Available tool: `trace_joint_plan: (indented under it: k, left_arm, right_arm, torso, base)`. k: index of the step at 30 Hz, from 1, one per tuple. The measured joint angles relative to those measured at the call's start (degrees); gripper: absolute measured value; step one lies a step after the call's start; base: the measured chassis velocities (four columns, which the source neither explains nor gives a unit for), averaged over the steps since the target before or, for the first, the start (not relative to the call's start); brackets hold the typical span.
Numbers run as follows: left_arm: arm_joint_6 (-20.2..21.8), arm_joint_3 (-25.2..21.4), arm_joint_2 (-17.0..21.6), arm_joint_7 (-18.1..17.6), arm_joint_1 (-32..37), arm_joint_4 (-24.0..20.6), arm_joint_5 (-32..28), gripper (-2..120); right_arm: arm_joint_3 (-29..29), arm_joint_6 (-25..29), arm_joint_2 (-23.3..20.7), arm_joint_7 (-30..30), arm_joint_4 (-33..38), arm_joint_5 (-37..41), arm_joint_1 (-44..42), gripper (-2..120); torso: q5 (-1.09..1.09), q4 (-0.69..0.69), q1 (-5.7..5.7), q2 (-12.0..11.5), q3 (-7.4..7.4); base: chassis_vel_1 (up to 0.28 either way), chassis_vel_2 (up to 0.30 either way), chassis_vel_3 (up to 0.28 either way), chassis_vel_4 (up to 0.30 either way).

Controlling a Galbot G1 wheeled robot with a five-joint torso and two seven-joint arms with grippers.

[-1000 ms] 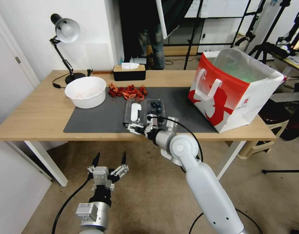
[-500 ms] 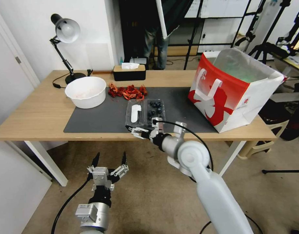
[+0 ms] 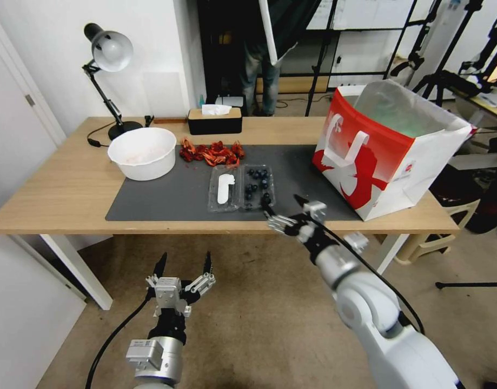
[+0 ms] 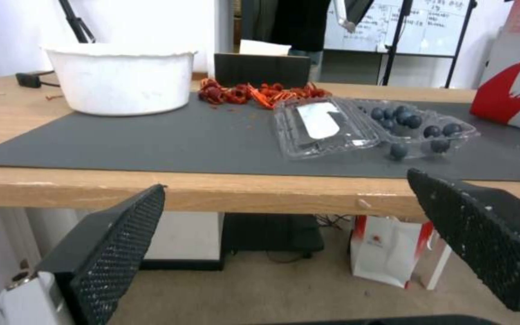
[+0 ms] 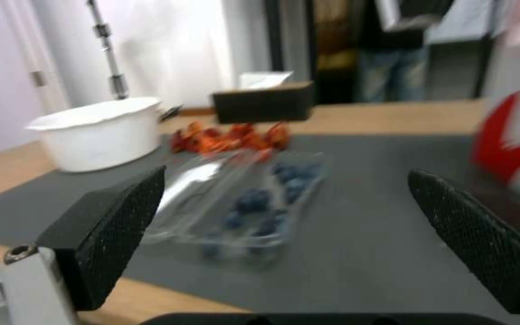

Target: Close the takeout container lid, then place the container into the takeout bag.

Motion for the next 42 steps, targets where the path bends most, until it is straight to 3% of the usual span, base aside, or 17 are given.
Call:
trace_joint_plan:
  k: [7,12,23,27,29,33,37,39,41,42]
  left_arm:
    - [0.00,-0.11,0.52,0.03,-0.04,-0.08,-0.14,100]
    - [0.35,0.08,0.60,0.35,-0.04,-0.01,-0.31,100]
    - [1.79,1.13,1.82,0.77,-1.43,1.53,-3.97,100]
    - [1.87,2.46,2.69,-0.71,-2.37,2.26,-9.40,100]
    - [2.68,3.14,3.71,-2.18,-3.15,1.83,-17.33,100]
    - [4.72,3.02,5.33,-2.56,-4.29,0.76,-24.35,100]
    - [8.42,3.57,8.84,-4.38,-7.15,-2.34,-40.34,100]
    - [8.61,3.68,9.05,-4.50,-7.46,-2.51,-41.70,100]
    - [9.66,4.43,10.32,-5.01,-9.97,-3.55,-51.35,100]
    - [9.66,4.43,10.32,-5.01,-9.97,-3.55,-51.35,100]
  right_arm:
    - [1.69,11.88,0.77,3.54,-0.35,-7.97,-6.85,100]
    - [1.75,16.57,1.90,5.78,-1.75,-11.28,-11.06,100]
    - [0.87,17.99,4.13,7.08,-1.63,-11.72,-16.35,100]
    - [0.91,17.57,4.11,7.30,-1.40,-11.76,-16.42,100]
    - [0.25,16.87,3.42,7.12,-1.42,-11.43,-15.22,100]
    - [-0.15,16.10,2.94,6.82,-1.44,-10.76,-14.07,100]
    - [-0.41,14.69,2.29,6.43,-0.99,-9.95,-13.02,100]
    - [-0.42,14.61,2.25,6.40,-0.98,-9.92,-12.98,100]
    - [-0.42,14.22,2.16,6.25,-0.77,-9.83,-12.95,100]
    - [-0.42,14.22,2.16,6.25,-0.77,-9.83,-12.95,100]
  torso:
    - [0.00,0.01,0.00,0.00,0.00]
    - [0.00,0.00,0.00,0.00,0.00]
    - [-0.01,0.00,0.00,0.00,0.00]
    - [-0.01,0.00,-0.01,0.00,0.00]
    - [-0.01,0.01,-0.01,0.00,0.00]
    - [0.00,0.02,0.00,0.00,0.01]
    - [0.00,0.02,0.00,0.00,0.01]
    - [0.00,0.02,0.00,0.00,0.01]
    - [-0.01,0.00,0.00,0.00,0.01]
    - [-0.01,0.00,0.00,0.00,0.01]
  base:
    - [0.000,0.000,0.000,0.000]
    - [0.000,0.000,0.000,0.000]
    - [0.000,0.000,0.000,0.000]
    - [0.000,0.000,0.000,0.000]
    - [0.000,0.000,0.000,0.000]
    - [0.000,0.000,0.000,0.000]
    - [0.000,0.000,0.000,0.000]
    - [0.000,0.000,0.000,0.000]
    - [0.000,0.000,0.000,0.000]
    - [0.000,0.000,0.000,0.000]
